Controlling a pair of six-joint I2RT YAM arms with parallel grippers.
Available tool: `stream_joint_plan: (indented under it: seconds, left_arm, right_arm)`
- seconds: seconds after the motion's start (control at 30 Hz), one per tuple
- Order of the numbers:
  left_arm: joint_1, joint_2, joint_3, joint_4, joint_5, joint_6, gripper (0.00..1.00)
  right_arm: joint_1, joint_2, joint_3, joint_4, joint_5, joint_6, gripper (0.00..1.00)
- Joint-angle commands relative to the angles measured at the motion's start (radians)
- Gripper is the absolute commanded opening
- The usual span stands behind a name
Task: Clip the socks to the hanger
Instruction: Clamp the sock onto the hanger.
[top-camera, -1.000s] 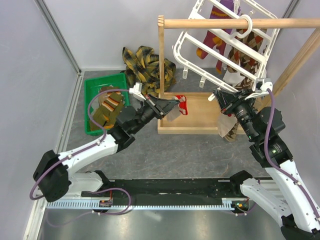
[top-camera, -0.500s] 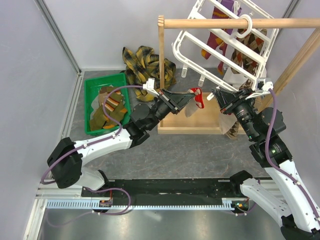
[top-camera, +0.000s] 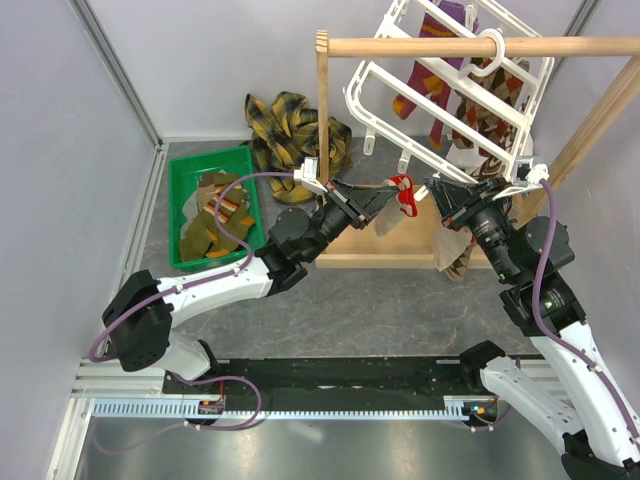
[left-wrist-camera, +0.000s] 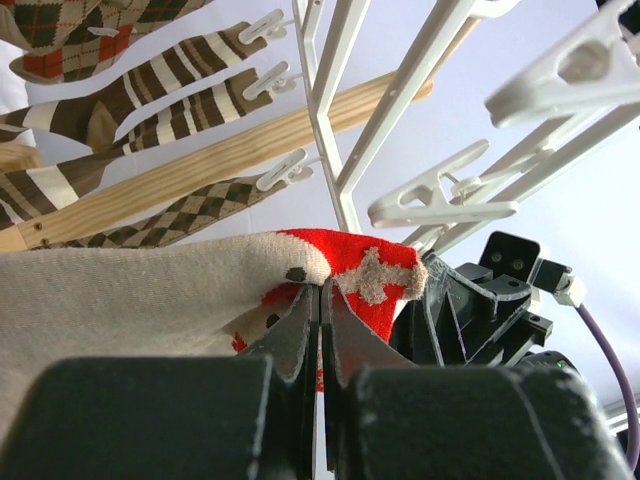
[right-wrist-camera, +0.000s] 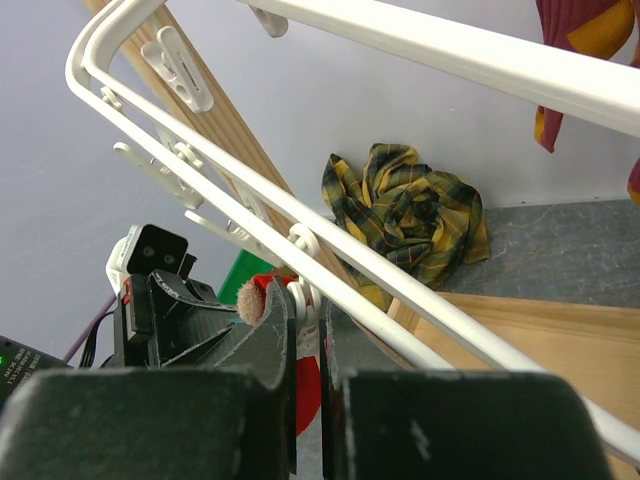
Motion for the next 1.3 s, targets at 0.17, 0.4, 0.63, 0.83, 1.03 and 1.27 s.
stream_joint_plan:
  seconds: [0.17, 0.4, 0.63, 0.83, 1.03, 1.27]
  left_arm:
    - [-0.011, 0.012, 0.051, 0.019, -0.055, 0.023, 0.02]
    - [-0.015, 0.014, 0.062, -0.004, -0.063, 0.033, 0.02]
    - [-0.016, 0.014, 0.06, -0.017, -0.073, 0.034, 0.02]
    - [-0.027, 0.012, 0.076, -0.017, -0.076, 0.045, 0.02]
    - [-0.031, 0.012, 0.082, -0.02, -0.086, 0.045, 0.02]
    - [-0.045, 0.001, 0.089, -0.023, -0.099, 0.069, 0.02]
  right_arm:
    - [-0.006, -0.001, 0.017, 0.067, -0.018, -0.003, 0.0]
    - [-0.004, -0.001, 0.015, 0.071, -0.016, 0.002, 0.0]
    - [-0.004, -0.007, 0.014, 0.07, -0.016, 0.0, 0.0]
    - [-0.004, 0.005, 0.005, 0.073, -0.016, -0.001, 0.0]
    - [-0.004, 0.012, -0.001, 0.076, -0.018, -0.006, 0.0]
    - [-0.004, 0.012, -0.009, 0.076, -0.013, -0.012, 0.0]
